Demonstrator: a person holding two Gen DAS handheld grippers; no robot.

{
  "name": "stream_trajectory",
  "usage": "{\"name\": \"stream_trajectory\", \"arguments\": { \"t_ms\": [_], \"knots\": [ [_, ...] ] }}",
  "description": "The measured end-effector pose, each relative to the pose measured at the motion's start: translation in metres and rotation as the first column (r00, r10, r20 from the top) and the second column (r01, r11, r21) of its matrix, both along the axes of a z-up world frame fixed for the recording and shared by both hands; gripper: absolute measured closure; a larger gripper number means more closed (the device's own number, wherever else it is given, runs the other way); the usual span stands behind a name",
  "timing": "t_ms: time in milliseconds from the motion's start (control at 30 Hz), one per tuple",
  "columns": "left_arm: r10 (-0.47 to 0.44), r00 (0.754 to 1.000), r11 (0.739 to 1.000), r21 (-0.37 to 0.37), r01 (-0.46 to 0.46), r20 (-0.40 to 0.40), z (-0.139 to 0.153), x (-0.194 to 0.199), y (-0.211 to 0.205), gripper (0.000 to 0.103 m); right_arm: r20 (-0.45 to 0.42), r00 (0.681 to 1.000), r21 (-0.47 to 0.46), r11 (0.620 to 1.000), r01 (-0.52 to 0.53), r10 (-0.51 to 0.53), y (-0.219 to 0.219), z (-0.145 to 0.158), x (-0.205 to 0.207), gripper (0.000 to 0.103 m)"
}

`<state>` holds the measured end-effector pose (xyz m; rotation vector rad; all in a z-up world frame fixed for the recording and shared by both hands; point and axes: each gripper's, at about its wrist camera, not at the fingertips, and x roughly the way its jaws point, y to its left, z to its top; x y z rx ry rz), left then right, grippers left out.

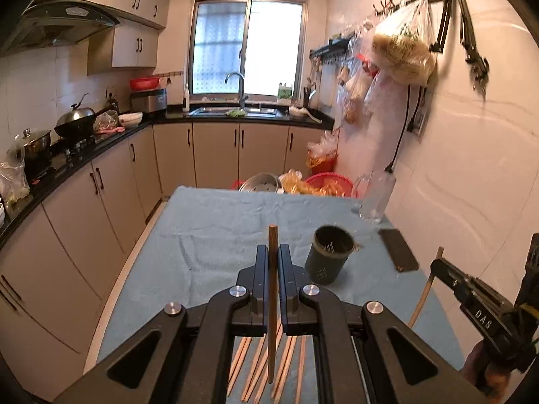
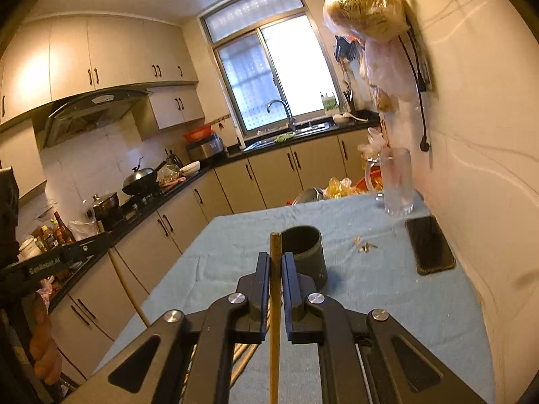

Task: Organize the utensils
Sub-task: 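Lift the right tool's chopstick over the grey cup while the left tool carries its own, then lower the right tool's chopstick into the cup and open while the left does likewise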

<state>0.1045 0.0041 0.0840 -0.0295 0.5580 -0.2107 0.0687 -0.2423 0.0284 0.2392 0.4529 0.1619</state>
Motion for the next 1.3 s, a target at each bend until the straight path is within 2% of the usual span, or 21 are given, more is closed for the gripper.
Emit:
{"name": "stream_trajectory", "arguments": {
  "t_ms": [167,367,467,533,667,800,933,1033,1133,1300],
  "knots": [
    [-0.017,1.000,1.000,-0.019,0.017,0.006,0.007,0.013,-0.009,0.098,0.037,0.999,-0.018,1.000,0.005,-0.004,0.001,0.014,0.005,0.095],
    [-0.057,0.998,0.994,-0.096,0.059,0.029,0.018,0.035,-0.021,0.098,0.081,0.997,-0.004,1.000,0.006,-0.006,-0.007,0.035,0.028,0.095],
    [-0.062,0.998,0.989,-0.134,0.063,0.012,0.025,0.058,-0.027,0.098,0.107,0.994,0.002,1.000,-0.002,0.002,-0.010,0.048,0.043,0.095],
    [-0.064,0.997,0.985,-0.160,0.068,0.031,0.034,0.072,-0.033,0.098,0.149,0.989,0.000,1.000,0.018,-0.018,-0.014,0.063,0.056,0.095],
    [-0.046,0.996,0.984,-0.166,0.058,0.075,0.045,0.099,-0.047,0.098,0.210,0.976,0.035,0.998,0.058,-0.064,-0.022,0.084,0.080,0.095],
    [-0.032,0.997,0.982,-0.184,0.044,0.071,0.046,0.131,-0.060,0.098,0.240,0.965,0.053,0.994,0.097,-0.107,-0.028,0.093,0.107,0.095],
    [-0.017,0.994,0.981,-0.192,0.038,0.109,0.044,0.148,-0.070,0.098,0.249,0.957,0.065,0.988,0.139,-0.151,-0.031,0.092,0.130,0.095],
    [-0.020,0.995,0.976,-0.212,0.040,0.096,0.039,0.159,-0.075,0.098,0.250,0.952,0.059,0.984,0.166,-0.176,-0.032,0.085,0.148,0.095],
    [-0.020,0.995,0.981,-0.191,0.037,0.094,0.031,0.164,-0.081,0.098,0.239,0.952,0.062,0.982,0.180,-0.189,-0.034,0.072,0.163,0.095],
    [-0.047,0.998,0.982,-0.179,0.055,0.044,0.010,0.165,-0.086,0.098,0.211,0.959,0.032,0.982,0.185,-0.188,-0.032,0.046,0.178,0.095]
  ]
}}
